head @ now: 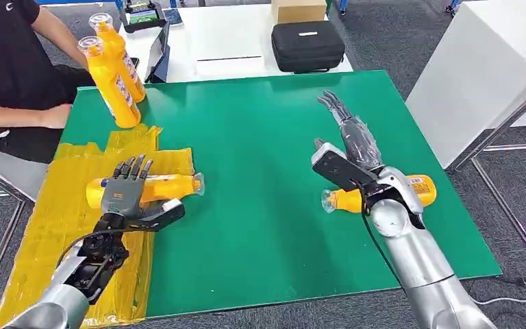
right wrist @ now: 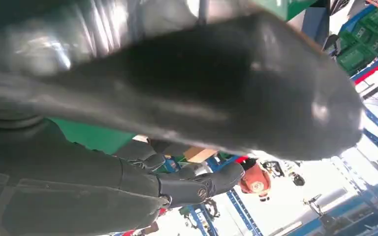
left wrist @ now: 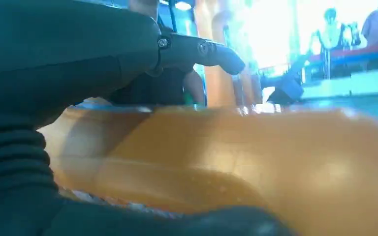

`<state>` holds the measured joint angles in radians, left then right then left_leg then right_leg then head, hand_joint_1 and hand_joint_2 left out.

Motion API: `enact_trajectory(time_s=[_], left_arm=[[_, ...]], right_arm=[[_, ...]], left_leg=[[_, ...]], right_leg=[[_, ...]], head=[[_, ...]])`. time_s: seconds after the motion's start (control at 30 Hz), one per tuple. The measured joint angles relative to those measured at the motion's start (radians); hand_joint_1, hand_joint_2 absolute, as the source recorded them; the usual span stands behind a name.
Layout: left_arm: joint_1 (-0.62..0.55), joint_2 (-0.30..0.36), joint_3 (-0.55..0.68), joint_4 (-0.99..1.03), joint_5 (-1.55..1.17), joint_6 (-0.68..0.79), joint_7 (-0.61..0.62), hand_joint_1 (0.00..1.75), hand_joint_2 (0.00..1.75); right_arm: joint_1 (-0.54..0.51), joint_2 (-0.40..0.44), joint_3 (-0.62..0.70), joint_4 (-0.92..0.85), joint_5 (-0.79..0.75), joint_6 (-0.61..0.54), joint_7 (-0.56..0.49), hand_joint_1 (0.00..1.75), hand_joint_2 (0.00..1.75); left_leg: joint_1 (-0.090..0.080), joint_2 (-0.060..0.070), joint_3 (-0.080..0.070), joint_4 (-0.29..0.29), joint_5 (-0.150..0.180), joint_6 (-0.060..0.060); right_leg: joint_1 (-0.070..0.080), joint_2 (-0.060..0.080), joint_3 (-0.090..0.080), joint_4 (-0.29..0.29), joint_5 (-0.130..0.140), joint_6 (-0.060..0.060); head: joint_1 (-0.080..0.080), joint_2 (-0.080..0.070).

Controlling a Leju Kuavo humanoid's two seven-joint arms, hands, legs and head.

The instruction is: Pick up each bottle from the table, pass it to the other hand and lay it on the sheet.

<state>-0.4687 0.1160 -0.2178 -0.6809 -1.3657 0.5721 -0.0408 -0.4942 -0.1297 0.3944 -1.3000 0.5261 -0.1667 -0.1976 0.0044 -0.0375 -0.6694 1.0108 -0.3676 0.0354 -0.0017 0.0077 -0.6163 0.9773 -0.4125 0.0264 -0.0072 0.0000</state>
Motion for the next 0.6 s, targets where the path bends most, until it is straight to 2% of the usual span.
enact_trajectory(time_s=[0.03,0.07,0.17,0.27,0.33,0.43,0.53,0.6], left_arm=[[0.003,0.001,0.001,-0.007,0.001,0.009,0.000,0.00,0.00],[0.009,0.002,0.007,-0.017,0.020,0.023,-0.007,0.00,0.00],[0.045,0.001,0.048,-0.088,0.229,0.080,-0.140,0.00,0.00],[0.124,-0.008,0.137,-0.253,0.686,0.107,-0.383,0.00,0.00],[0.189,-0.021,0.218,-0.410,1.048,0.036,-0.483,0.00,0.00],[0.272,-0.039,0.327,-0.582,1.317,-0.096,-0.491,0.00,0.00],[0.330,-0.058,0.396,-0.699,1.362,-0.176,-0.479,0.00,0.00],[0.350,-0.068,0.409,-0.733,1.362,-0.187,-0.474,0.00,0.00]], right_arm=[[0.002,-0.001,0.000,0.000,0.000,0.000,0.000,0.00,0.00],[0.005,-0.001,0.000,0.000,0.003,0.000,0.000,0.00,1.75],[0.028,-0.016,-0.002,-0.010,0.040,0.000,0.016,0.00,1.75],[0.094,-0.062,-0.019,-0.054,0.112,-0.015,0.016,0.00,1.75],[0.160,-0.119,-0.045,-0.108,0.157,-0.010,0.011,0.00,1.75],[0.263,-0.212,-0.096,-0.180,0.195,0.034,0.018,0.00,1.75],[0.381,-0.298,-0.189,-0.253,0.258,0.069,0.036,0.00,1.75],[0.441,-0.320,-0.248,-0.296,0.316,0.102,0.050,0.00,1.75]], left_leg=[[0.000,0.000,0.000,0.000,0.000,0.000],[0.000,0.000,0.000,0.000,0.000,0.000],[0.000,0.000,0.000,0.000,0.000,0.000],[0.000,0.000,0.000,0.000,0.000,0.000],[-0.001,0.000,0.000,0.000,-0.002,0.000],[-0.001,-0.001,-0.001,0.000,-0.004,0.002],[-0.002,-0.004,-0.001,0.000,-0.005,0.003],[-0.002,-0.004,-0.001,0.000,-0.006,0.002]], right_leg=[[0.000,0.000,0.000,0.000,0.000,0.000],[0.000,0.000,0.000,0.000,0.000,0.000],[0.000,0.000,0.000,0.000,0.000,0.000],[0.000,0.000,0.000,0.000,-0.001,0.000],[-0.001,0.000,0.000,-0.001,-0.001,0.001],[-0.002,0.000,-0.001,-0.002,-0.002,0.001],[-0.002,-0.003,0.000,-0.002,-0.004,0.004],[-0.002,-0.003,0.000,-0.002,-0.004,0.004]], head=[[0.000,0.000],[0.000,0.000],[0.000,0.000],[0.000,0.000],[0.000,0.000],[0.000,0.000],[0.000,0.000],[0.000,0.000]])
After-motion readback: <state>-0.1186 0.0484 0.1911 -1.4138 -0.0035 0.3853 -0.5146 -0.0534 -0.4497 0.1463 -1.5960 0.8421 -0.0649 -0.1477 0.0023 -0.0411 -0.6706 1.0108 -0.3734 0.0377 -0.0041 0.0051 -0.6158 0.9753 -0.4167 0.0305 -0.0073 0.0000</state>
